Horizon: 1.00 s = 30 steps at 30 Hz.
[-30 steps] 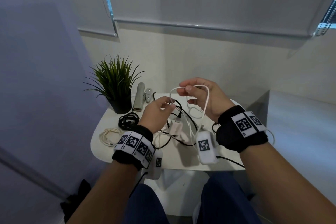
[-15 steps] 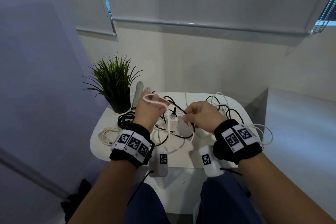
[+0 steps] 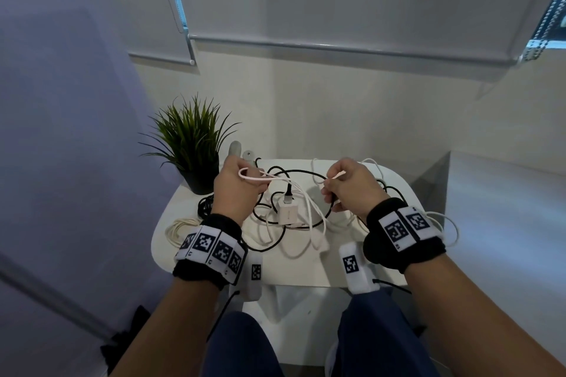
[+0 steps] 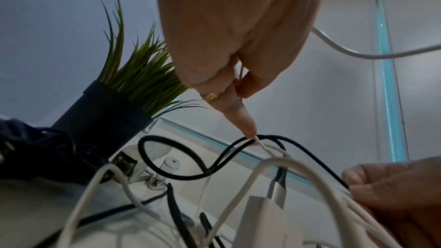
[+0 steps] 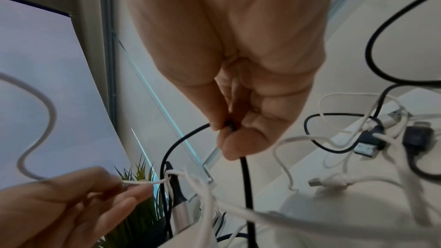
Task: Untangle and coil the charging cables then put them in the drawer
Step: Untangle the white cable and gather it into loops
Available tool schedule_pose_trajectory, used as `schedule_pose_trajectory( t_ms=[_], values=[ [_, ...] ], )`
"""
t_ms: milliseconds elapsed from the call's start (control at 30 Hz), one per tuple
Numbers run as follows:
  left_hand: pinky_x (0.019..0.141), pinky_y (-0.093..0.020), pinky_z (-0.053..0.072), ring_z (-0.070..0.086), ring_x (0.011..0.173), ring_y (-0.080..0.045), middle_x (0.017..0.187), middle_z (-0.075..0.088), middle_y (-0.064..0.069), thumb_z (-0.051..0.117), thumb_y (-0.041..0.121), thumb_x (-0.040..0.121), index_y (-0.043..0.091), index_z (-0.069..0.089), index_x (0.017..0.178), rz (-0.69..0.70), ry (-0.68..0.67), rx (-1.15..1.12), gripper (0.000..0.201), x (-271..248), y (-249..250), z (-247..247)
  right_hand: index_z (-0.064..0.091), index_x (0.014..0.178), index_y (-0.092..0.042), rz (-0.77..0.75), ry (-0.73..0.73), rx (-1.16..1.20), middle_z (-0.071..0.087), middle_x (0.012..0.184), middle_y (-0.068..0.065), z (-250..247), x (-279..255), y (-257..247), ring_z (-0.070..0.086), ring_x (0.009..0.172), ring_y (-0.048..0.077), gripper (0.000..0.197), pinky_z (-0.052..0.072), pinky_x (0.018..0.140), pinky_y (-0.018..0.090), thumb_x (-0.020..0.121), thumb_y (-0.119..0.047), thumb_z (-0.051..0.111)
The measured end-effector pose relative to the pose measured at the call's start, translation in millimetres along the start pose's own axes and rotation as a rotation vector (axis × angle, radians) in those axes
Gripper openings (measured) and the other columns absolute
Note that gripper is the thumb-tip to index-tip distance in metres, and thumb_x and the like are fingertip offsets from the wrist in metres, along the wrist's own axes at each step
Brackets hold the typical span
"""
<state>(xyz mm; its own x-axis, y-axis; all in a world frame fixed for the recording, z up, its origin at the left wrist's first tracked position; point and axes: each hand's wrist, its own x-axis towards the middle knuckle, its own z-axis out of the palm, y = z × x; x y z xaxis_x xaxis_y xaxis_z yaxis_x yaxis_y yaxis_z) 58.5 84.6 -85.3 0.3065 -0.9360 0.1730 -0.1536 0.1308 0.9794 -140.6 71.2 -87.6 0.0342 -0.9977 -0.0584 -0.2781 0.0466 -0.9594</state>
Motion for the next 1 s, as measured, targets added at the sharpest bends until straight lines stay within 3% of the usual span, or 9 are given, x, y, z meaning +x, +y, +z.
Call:
schedule_pose_trajectory(
  t_ms=[133,200,300,367,467,533,667,833,1000],
  values=[
    [0.083,-0.046,0.057,0.071,0.087,-0.026,0.100,0.065,-0.022,0.052,0.012,0.087,-0.010,0.034,0.129,-0.041,-0.029,-0.038,0.051,-4,5,3,0.063,0.072,-0.014,-0.059,-0.047,-0.078,0.060,0.071,0.004,5,-2,-1,0.058,0.066,0.019,0.021,0.053,0.067,0.035,0.085,0.001,0.058],
    [0.077,-0.036,0.057,0.072,0.084,-0.023,0.107,0.061,-0.027,0.045,0.007,0.094,-0.009,0.029,0.133,-0.045,-0.039,-0.099,0.045,-4,3,6,0.068,0.080,-0.018,-0.086,-0.097,-0.295,0.062,0.076,-0.002,8,-4,-2,0.057,0.068,0.011,0.006,0.049,0.070,0.026,0.078,-0.014,0.073],
    [0.074,-0.032,0.057,0.072,0.081,-0.021,0.116,0.057,-0.031,0.042,0.003,0.096,-0.008,0.038,0.123,-0.040,-0.031,-0.153,0.030,0,0,5,0.068,0.075,-0.018,-0.121,-0.092,-0.457,0.067,0.082,0.000,10,-5,0,0.055,0.064,0.005,0.005,0.043,0.061,0.020,0.077,-0.018,0.073],
    [0.070,-0.031,0.058,0.072,0.081,-0.023,0.130,0.048,-0.032,0.043,0.003,0.095,-0.001,0.047,0.100,-0.032,-0.034,-0.158,0.008,0,3,4,0.065,0.069,-0.018,-0.140,-0.067,-0.515,0.065,0.077,-0.001,11,-5,-1,0.052,0.060,0.002,0.010,0.040,0.053,0.016,0.079,-0.015,0.067],
    [0.069,-0.030,0.059,0.072,0.082,-0.024,0.131,0.048,-0.031,0.044,0.002,0.094,0.009,0.044,0.080,-0.012,-0.034,-0.144,0.016,0,3,1,0.064,0.071,-0.014,-0.133,-0.042,-0.495,0.062,0.070,-0.001,10,-4,-4,0.050,0.054,0.005,0.009,0.034,0.042,0.008,0.080,-0.015,0.063],
    [0.073,-0.033,0.058,0.071,0.088,-0.028,0.123,0.055,-0.029,0.045,-0.001,0.093,0.010,0.045,0.078,0.007,-0.033,-0.104,0.018,-1,4,0,0.061,0.074,-0.012,-0.094,-0.017,-0.400,0.060,0.066,0.000,8,-2,-5,0.057,0.054,0.012,0.009,0.041,0.045,0.012,0.083,-0.014,0.058],
    [0.074,-0.027,0.057,0.068,0.093,-0.026,0.114,0.061,-0.021,0.050,-0.007,0.090,0.009,0.051,0.083,0.027,-0.101,0.003,0.018,1,-3,-7,0.053,0.077,-0.016,-0.015,0.030,-0.144,0.062,0.069,0.005,7,3,-2,0.066,0.065,0.028,0.015,0.058,0.067,0.045,0.090,-0.014,0.047],
    [0.088,-0.050,0.053,0.065,0.097,-0.030,0.104,0.068,-0.008,0.055,0.008,0.076,0.033,0.065,0.079,0.057,-0.280,0.240,0.027,0,-9,-14,0.052,0.077,-0.018,-0.034,-0.002,-0.065,0.062,0.073,0.004,1,3,-3,0.058,0.063,0.019,0.018,0.051,0.058,0.034,0.095,-0.015,0.049],
    [0.087,-0.031,0.053,0.066,0.101,-0.018,0.118,0.063,-0.016,0.045,-0.001,0.087,0.011,0.067,0.091,-0.169,-0.207,-0.100,0.025,-3,1,-13,0.051,0.079,-0.019,-0.069,0.051,-0.044,0.055,0.079,0.004,1,3,-4,0.059,0.070,0.017,0.019,0.051,0.051,0.030,0.097,-0.015,0.047]
  ],
)
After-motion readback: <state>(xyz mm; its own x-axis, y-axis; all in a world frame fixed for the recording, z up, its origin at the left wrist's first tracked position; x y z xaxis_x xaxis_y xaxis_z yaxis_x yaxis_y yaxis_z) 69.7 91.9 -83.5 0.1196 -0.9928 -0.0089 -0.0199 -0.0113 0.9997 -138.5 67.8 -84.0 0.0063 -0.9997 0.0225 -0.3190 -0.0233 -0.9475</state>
